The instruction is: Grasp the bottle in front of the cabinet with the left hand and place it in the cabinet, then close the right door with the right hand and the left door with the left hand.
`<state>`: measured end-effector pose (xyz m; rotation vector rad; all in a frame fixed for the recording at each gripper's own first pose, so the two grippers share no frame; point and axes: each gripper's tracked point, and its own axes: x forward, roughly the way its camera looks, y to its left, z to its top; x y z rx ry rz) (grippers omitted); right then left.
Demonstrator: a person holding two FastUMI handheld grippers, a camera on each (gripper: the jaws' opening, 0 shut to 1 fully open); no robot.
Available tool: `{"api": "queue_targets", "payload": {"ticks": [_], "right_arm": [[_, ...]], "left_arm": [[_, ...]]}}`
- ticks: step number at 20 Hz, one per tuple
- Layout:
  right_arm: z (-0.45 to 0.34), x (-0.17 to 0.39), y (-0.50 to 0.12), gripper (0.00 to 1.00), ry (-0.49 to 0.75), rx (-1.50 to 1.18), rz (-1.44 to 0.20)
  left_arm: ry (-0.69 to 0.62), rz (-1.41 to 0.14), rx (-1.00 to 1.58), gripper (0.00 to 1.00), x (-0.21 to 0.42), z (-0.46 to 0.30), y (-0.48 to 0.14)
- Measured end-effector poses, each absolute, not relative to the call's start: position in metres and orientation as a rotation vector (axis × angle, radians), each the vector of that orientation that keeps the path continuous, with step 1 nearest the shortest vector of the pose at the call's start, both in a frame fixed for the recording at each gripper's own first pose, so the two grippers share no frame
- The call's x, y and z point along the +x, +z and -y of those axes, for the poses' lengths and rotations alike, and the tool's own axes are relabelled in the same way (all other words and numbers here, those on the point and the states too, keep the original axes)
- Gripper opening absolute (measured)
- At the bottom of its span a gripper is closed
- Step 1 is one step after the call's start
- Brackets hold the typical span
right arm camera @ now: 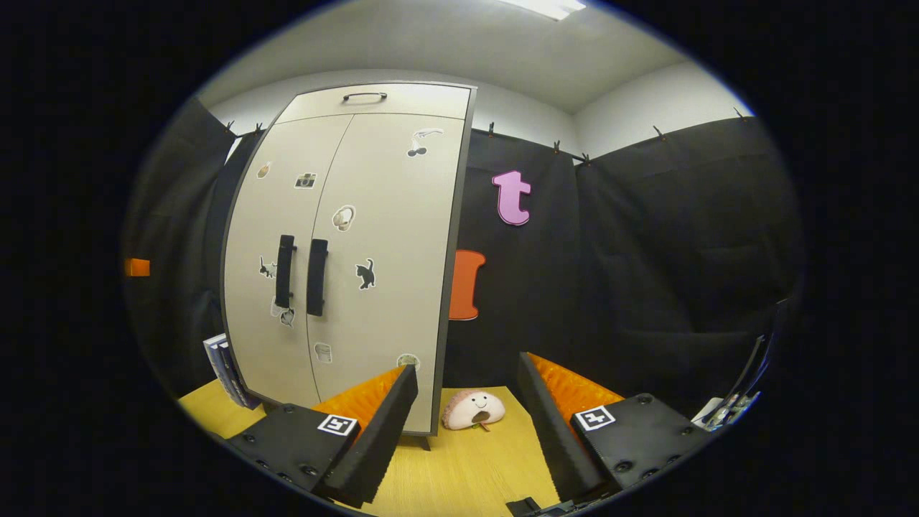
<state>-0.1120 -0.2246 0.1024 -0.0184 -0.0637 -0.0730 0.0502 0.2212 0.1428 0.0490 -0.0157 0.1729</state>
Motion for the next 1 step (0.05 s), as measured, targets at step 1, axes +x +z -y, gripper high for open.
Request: {"api": "queue_targets", "payload": {"ticks": [1], "right_arm": [[0.2268,-0.1147,0.1027,0.94,-0.078,-0.019,0.066]], "left_arm": [[0.169,0.020,0.056,0.95,0.0506,-0.2199,0.1442]]}}
